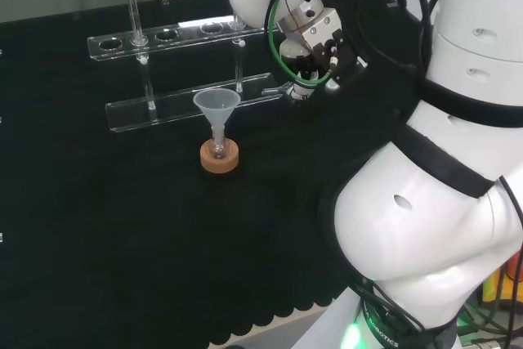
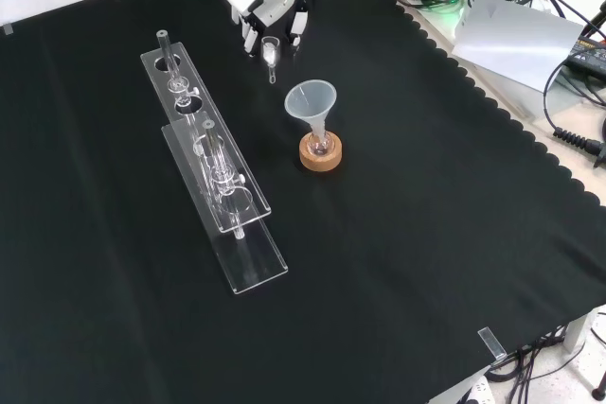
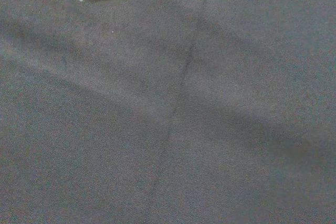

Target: Pour all the NaCl from the weighing funnel into the round-bottom flask.

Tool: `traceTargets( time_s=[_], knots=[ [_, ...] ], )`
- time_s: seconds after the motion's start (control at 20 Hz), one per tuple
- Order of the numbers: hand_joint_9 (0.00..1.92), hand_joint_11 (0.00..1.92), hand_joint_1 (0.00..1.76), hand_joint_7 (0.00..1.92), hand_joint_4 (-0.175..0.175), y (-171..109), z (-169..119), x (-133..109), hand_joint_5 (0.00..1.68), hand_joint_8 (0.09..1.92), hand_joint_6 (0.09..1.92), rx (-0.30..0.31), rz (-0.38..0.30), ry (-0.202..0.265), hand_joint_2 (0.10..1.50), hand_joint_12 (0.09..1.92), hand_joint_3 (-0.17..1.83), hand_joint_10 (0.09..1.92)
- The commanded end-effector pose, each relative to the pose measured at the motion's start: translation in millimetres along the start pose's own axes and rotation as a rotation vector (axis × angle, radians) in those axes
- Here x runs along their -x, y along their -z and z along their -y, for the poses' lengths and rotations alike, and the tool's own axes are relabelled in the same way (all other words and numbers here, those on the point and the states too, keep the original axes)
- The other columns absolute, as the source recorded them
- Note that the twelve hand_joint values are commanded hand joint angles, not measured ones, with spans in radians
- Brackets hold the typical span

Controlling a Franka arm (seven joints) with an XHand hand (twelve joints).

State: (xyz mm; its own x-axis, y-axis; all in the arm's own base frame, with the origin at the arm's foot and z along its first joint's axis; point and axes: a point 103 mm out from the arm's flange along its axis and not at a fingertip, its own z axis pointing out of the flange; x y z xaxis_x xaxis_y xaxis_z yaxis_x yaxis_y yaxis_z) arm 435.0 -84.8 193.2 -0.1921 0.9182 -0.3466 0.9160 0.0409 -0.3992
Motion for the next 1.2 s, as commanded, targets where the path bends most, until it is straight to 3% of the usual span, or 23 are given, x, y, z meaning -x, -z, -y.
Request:
traceTargets(
  time_s=[0.05,0.5,1.2],
  knots=[
    [1.42,1.16,1.25,1.23,0.063,12.5,12.1,0.9,1.18,0.60,0.72,-0.004,0.024,-0.029,1.03,0.84,-0.02,0.21],
    [1.42,1.16,1.25,1.22,0.063,43.5,22.7,5.8,1.18,0.60,0.72,0.025,0.056,-0.013,1.03,0.84,-0.02,0.21],
    [1.42,1.16,1.25,1.22,0.063,87.7,31.0,-18.1,1.18,0.60,0.72,0.025,0.140,0.043,1.03,0.83,-0.02,0.21]
  ],
)
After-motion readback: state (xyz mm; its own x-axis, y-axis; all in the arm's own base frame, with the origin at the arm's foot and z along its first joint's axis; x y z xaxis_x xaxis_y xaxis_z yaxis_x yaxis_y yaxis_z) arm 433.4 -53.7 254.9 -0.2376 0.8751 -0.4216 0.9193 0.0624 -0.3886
